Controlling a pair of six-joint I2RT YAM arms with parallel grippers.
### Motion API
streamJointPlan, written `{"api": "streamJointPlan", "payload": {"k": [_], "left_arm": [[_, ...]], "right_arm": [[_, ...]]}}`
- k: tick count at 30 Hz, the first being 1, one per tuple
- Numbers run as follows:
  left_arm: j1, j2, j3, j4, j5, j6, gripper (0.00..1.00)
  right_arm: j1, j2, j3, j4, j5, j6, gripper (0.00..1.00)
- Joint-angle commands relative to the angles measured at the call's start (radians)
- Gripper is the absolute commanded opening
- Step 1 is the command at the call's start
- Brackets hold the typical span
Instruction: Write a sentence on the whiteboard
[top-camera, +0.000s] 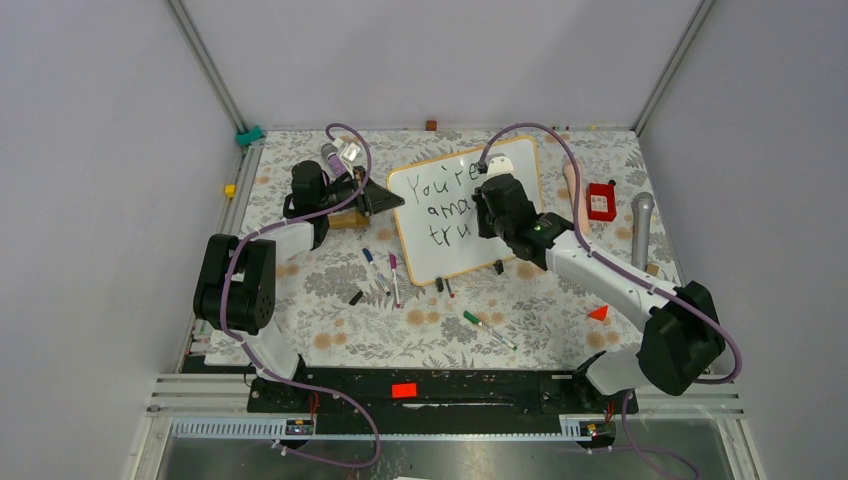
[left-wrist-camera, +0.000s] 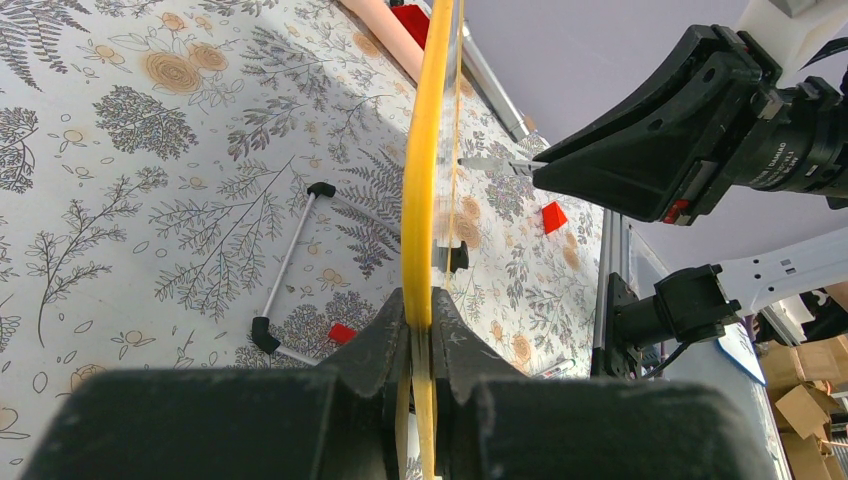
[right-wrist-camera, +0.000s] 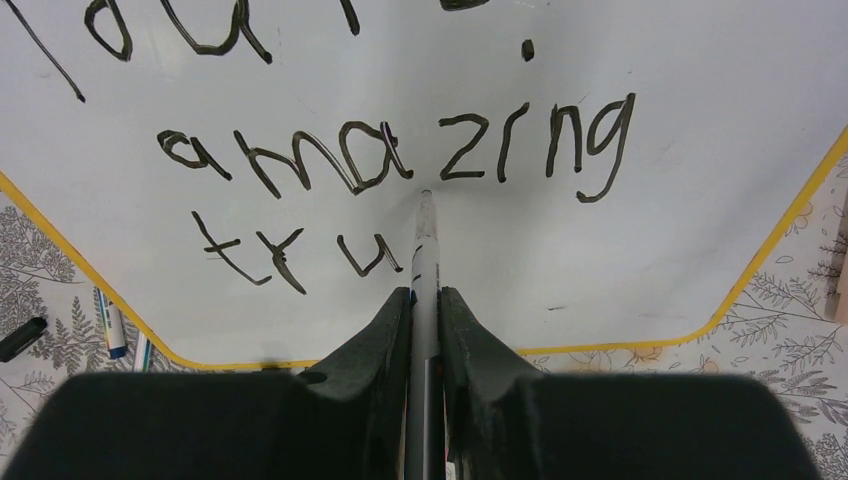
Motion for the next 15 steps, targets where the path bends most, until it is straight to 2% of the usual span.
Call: {"api": "streamJointPlan", "payload": {"k": [1, 15], "left_arm": [[-0.001, -0.026, 0.009, 0.039, 0.028, 0.073, 0.0], [-0.002, -0.024, 0.013, 0.039, 0.029, 0.074, 0.0]], "right_arm": [[-0.009, 0.022, 0.04, 0.031, -0.02, -0.005, 0.0], [-0.007, 0.041, -0.01, 0.02, -0.021, 0.034, 0.0]]}}
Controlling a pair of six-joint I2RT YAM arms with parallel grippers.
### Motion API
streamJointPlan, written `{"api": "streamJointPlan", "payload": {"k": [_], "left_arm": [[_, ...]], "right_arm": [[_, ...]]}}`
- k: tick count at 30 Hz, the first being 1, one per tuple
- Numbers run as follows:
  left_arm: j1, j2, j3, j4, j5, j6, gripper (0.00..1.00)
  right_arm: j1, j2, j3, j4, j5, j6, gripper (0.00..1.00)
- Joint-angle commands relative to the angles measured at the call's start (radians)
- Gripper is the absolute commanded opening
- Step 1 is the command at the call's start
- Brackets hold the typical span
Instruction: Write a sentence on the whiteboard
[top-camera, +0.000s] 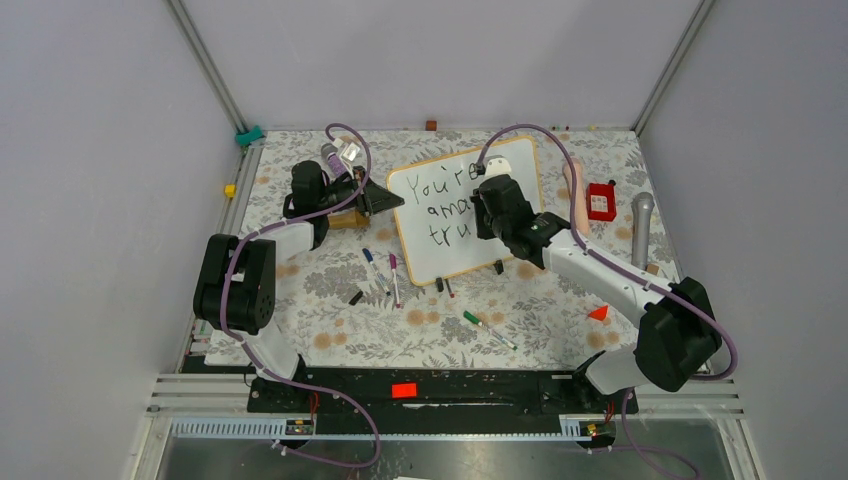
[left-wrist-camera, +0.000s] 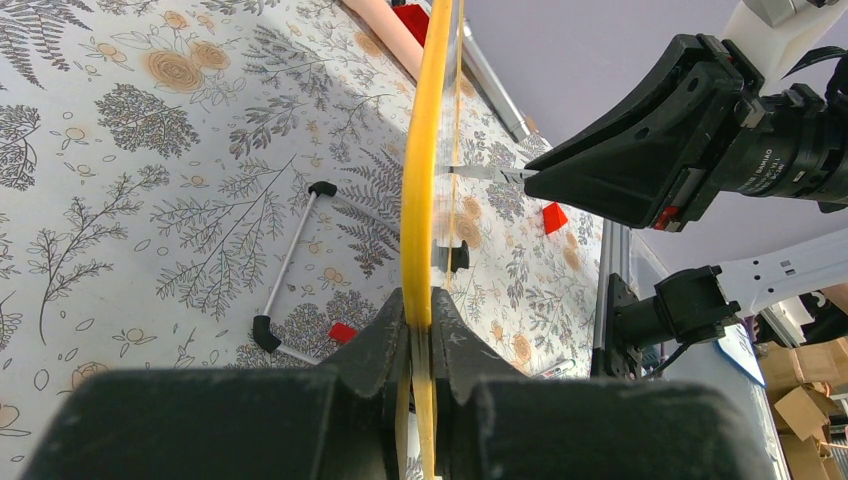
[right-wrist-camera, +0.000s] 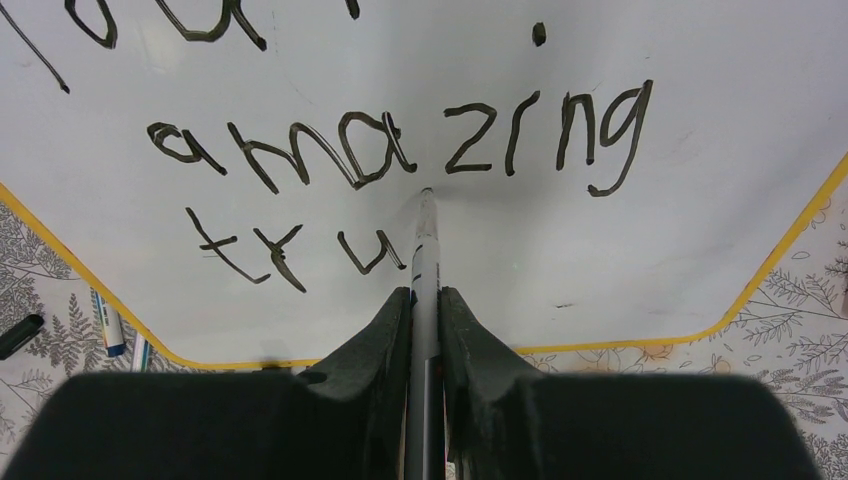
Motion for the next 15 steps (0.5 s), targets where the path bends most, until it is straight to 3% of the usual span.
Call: {"api": "streamJointPlan", "payload": {"k": [1, 15], "left_arm": [[-0.002, -0.025, 0.013, 0.042, 0.03, 0.075, 0.0], [0.0, -0.018, 0.023, 0.036, 0.029, 0.076, 0.0]], "right_arm": [[-0.008, 0.007, -0.023, 0.018, -0.014, 0.029, 0.0], [-0.008, -0.059, -0.136, 0.017, -0.03, 0.041, 0.0]]}}
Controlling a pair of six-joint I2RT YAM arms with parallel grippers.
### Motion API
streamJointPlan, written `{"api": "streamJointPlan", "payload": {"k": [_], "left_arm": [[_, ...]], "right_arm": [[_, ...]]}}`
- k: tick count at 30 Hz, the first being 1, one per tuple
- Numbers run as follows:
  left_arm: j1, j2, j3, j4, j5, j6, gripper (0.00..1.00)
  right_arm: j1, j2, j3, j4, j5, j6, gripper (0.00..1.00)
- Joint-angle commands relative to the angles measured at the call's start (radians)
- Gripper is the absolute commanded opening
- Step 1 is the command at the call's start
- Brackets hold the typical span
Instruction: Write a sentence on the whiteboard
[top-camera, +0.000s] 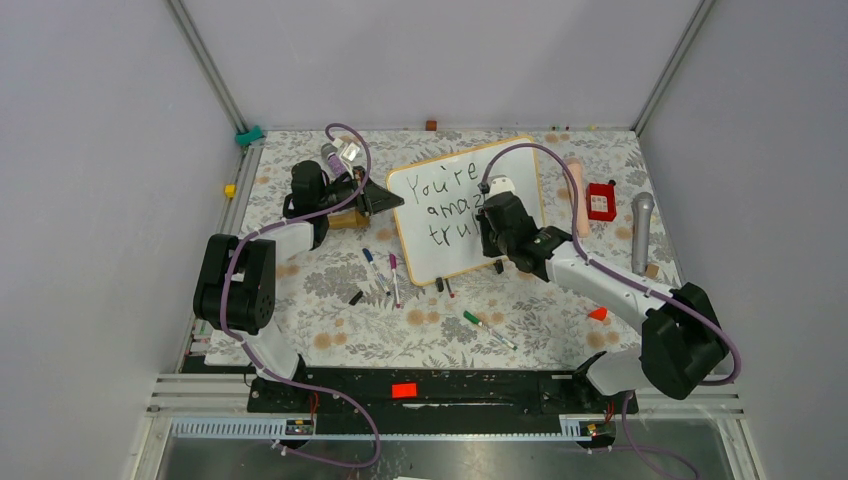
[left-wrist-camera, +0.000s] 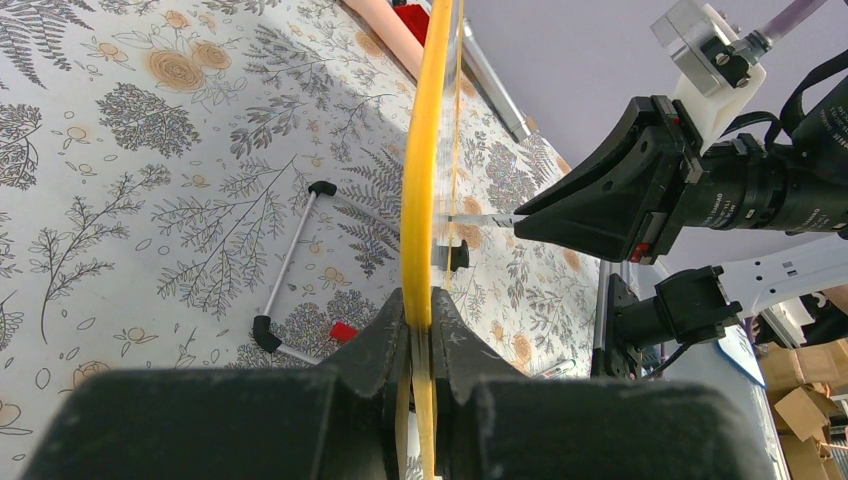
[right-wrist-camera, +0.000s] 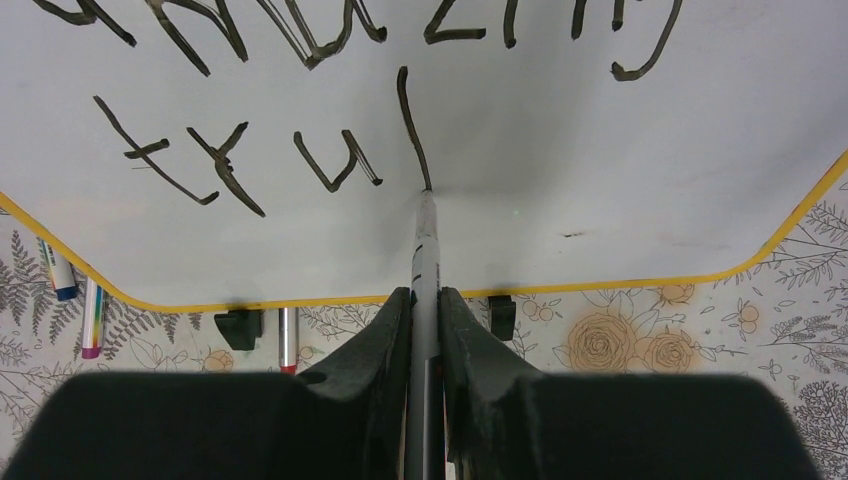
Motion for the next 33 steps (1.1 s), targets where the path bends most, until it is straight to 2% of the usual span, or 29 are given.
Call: {"api": "streamJointPlan", "payload": {"k": [1, 9, 10, 11, 12, 33], "left_arm": [[-0.001, -0.017, 0.022, 0.037, 0.029, 0.075, 0.0], [-0.002, -0.016, 0.024, 0.035, 0.027, 0.076, 0.0], [-0.002, -0.016, 0.024, 0.034, 0.028, 0.075, 0.0], [-0.001, -0.017, 0.024, 0.035, 0.027, 0.075, 0.0], [-0.001, -0.017, 0.023, 0.035, 0.027, 0.075, 0.0], [-0.002, -0.016, 0.028, 0.031, 0.03, 0.075, 0.0]], "right_arm": [[-0.009, -0.016, 0.001, 0.013, 0.002, 0.013, 0.0], [-0.026, -0.08, 0.03, 0.028, -0.037, -0.011, 0.0], [-0.032, -0.249, 0.034, 0.03, -0.042, -0.014, 0.0], [-0.038, -0.108, 0.038, 0.031, -0.046, -0.017, 0.0], [-0.045, -0.088, 0.044, 0.029, -0.05, -0.02, 0.0], [-0.076, -0.003, 0.087, 0.043, -0.067, -0.03, 0.0]]}}
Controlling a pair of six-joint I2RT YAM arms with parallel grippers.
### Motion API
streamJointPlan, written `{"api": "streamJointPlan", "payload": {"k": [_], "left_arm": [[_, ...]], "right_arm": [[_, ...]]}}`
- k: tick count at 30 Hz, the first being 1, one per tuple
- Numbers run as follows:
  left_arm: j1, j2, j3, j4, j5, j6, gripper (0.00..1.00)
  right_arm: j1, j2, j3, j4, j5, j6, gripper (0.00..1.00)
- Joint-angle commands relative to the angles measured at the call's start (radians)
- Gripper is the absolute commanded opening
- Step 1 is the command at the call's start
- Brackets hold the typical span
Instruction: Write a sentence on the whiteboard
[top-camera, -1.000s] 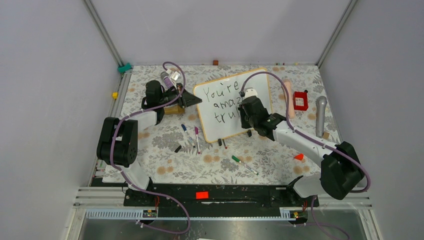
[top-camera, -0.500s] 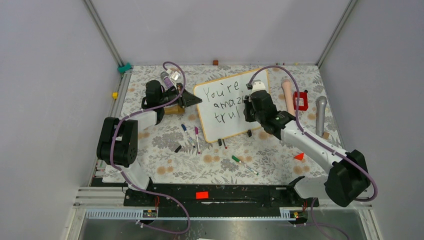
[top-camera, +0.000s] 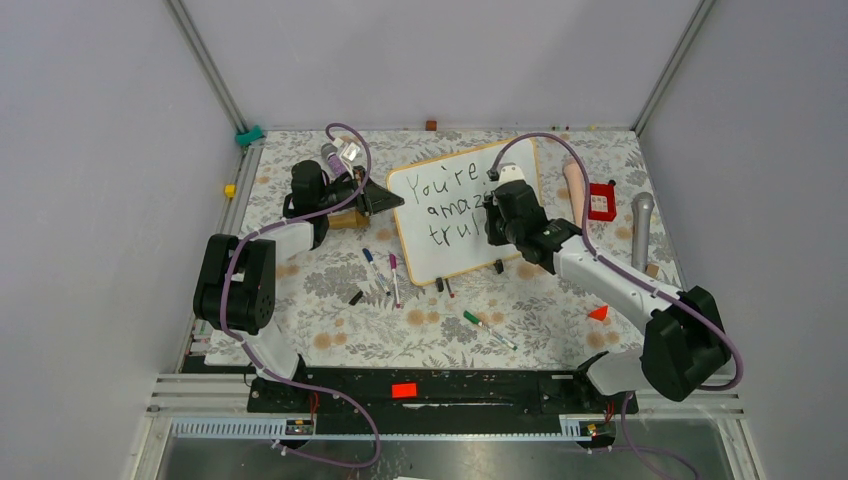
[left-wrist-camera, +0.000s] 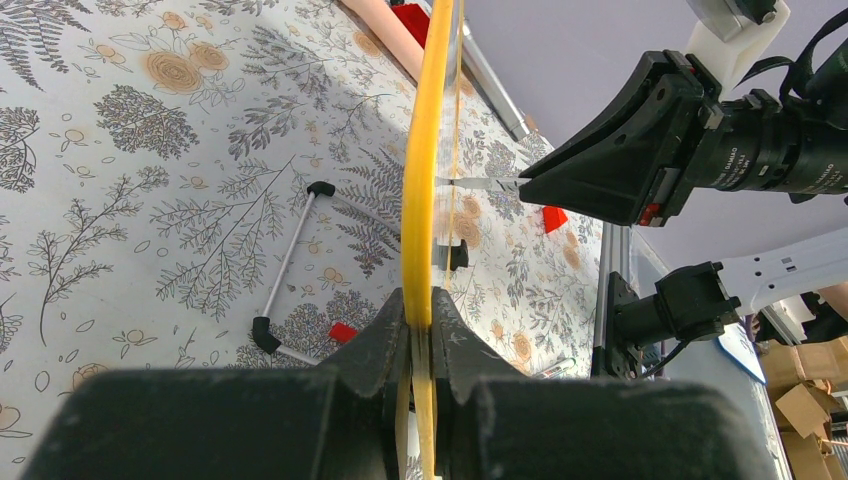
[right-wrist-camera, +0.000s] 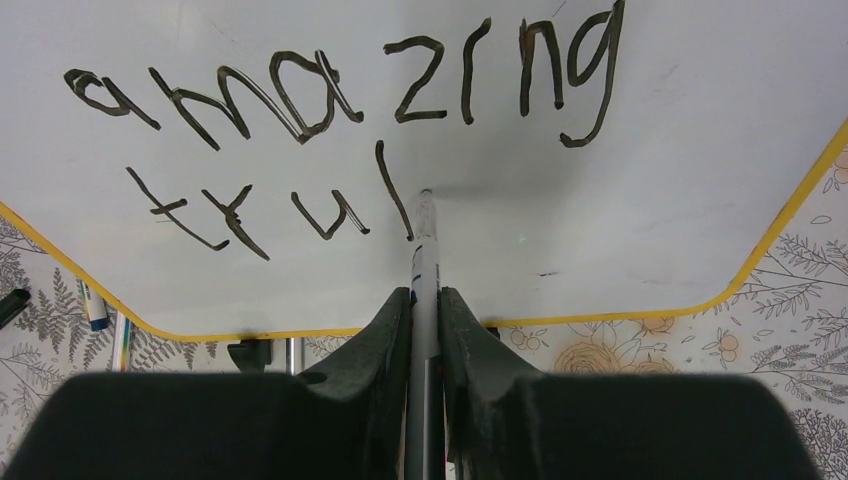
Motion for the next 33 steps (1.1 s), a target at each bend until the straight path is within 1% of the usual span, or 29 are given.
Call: {"api": "streamJointPlan", "payload": {"k": [1, 6, 22, 33], "left_arm": [[-0.002, -0.016, 0.026, 0.032, 0.026, 0.072, 0.0], [-0.002, -0.016, 0.025, 0.031, 0.026, 0.072, 0.0], [-0.001, -0.009, 0.032, 0.028, 0.026, 0.075, 0.0], [-0.001, -0.003, 0.037, 0.025, 0.024, 0.077, 0.0]], "right_arm": [[-0.007, 0.023, 0.055, 0.033, -0.01, -0.011, 0.0], [-0.007, 0.042, 0.063, 0.018, 0.007, 0.009, 0.0], [-0.007, 0.007, -0.014, 0.006, 0.029, 0.046, 0.0], [-0.011, -0.007, -0.031, -0.005, 0.056, 0.038, 0.0]]}}
